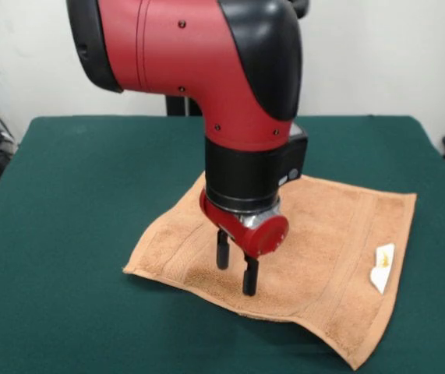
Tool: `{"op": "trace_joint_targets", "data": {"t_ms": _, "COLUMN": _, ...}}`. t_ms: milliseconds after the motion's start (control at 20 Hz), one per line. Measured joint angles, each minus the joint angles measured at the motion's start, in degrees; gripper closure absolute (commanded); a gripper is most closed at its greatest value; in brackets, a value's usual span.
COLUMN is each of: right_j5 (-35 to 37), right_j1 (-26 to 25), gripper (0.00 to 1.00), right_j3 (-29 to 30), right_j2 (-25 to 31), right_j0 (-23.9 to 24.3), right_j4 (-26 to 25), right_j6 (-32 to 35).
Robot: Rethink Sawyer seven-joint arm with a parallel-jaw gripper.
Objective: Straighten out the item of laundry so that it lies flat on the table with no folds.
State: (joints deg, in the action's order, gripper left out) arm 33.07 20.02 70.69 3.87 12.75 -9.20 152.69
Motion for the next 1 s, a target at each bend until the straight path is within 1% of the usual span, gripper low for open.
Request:
{"op": "trace_joint_targets", "data": {"t_ms": 250, "right_j5": 0.0, "right_j1": -2.6, "gripper": 0.0, "right_j3": -3.6, "right_j2": -0.4, "right_j0": -0.1, "right_j4": 1.3, "right_j6": 0.0}}
{"op": "trace_joint_targets", "data": {"t_ms": 300, "right_j5": 0.0, "right_j1": -4.1, "gripper": 0.0, "right_j3": -5.5, "right_j2": -0.5, "right_j0": -0.1, "right_j4": 2.1, "right_j6": 0.0}}
{"op": "trace_joint_targets", "data": {"t_ms": 400, "right_j5": 0.0, "right_j1": -5.1, "gripper": 0.0, "right_j3": -6.7, "right_j2": -0.5, "right_j0": -0.1, "right_j4": 2.6, "right_j6": 0.0}}
{"op": "trace_joint_targets", "data": {"t_ms": 450, "right_j5": 0.0, "right_j1": -6.4, "gripper": 0.0, "right_j3": -8.1, "right_j2": -0.6, "right_j0": -0.1, "right_j4": 3.3, "right_j6": 0.0}}
{"op": "trace_joint_targets", "data": {"t_ms": 650, "right_j5": 0.2, "right_j1": -8.4, "gripper": 0.0, "right_j3": -10.2, "right_j2": -0.6, "right_j0": -0.1, "right_j4": 4.3, "right_j6": 0.0}}
{"op": "trace_joint_targets", "data": {"t_ms": 1000, "right_j5": 0.2, "right_j1": -9.2, "gripper": 0.0, "right_j3": -11.5, "right_j2": -2.2, "right_j0": -0.8, "right_j4": 6.8, "right_j6": 0.0}}
